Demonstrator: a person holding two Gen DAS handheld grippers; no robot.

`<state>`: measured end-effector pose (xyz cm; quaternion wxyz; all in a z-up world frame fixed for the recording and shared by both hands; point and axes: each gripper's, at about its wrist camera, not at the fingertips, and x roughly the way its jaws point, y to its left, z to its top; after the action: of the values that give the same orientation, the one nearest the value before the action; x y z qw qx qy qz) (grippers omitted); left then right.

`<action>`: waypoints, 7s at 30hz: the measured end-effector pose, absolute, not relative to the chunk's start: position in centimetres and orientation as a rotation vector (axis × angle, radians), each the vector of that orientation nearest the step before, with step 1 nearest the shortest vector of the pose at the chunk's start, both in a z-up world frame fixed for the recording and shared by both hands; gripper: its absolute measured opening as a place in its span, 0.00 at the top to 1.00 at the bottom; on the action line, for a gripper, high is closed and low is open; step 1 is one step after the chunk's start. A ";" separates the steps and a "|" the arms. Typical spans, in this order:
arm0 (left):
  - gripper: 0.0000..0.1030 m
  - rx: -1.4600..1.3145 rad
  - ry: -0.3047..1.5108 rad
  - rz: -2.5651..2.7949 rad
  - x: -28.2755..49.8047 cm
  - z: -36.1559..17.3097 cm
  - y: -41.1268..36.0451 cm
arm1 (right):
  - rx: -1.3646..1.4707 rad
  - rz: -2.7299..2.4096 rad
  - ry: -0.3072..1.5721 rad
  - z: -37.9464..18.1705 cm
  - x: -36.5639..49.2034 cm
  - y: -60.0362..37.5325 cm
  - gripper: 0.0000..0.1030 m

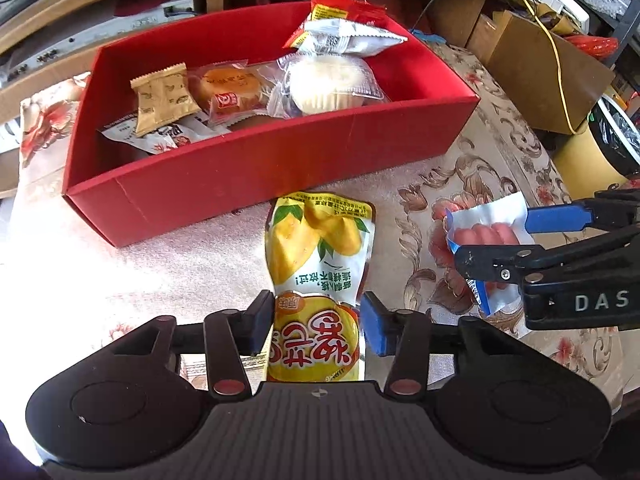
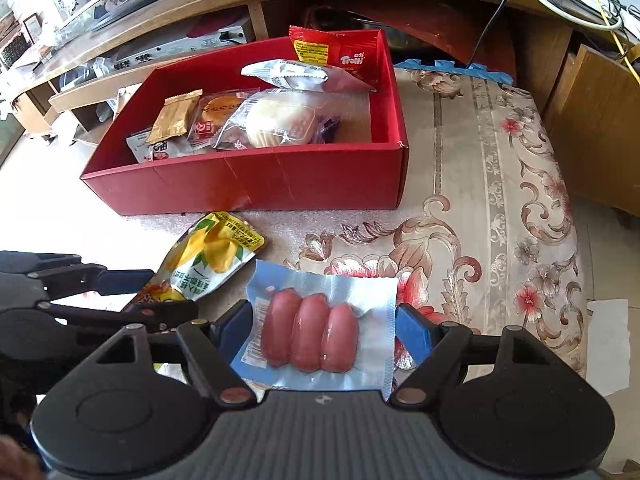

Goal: Organize snacks
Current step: 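Carry the mango pouch with the left gripper while the right carries the sausage pack, then lower the mango pouch with the left gripper while the right lowers the sausage pack, then open the left gripper on the mango pouch while the right releases the sausage pack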

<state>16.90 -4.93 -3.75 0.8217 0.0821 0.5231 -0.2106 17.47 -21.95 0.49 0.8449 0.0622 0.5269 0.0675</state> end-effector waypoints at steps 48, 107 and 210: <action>0.59 0.078 0.951 -0.475 15.5 2.2 -4.3 | 0.161 0.140 0.984 4.2 17.6 -22.3 0.26; 0.59 0.003 0.784 -0.345 24.1 6.2 -3.6 | 0.233 0.098 0.875 7.3 27.5 -21.1 0.26; 0.27 -0.033 0.866 -0.176 25.6 3.9 -1.0 | 0.278 0.113 0.937 5.1 29.4 -20.2 0.13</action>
<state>25.61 -1.03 3.89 0.9039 -0.0160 0.4190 -0.0849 29.41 -20.24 5.15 0.8815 0.1333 0.4498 0.0544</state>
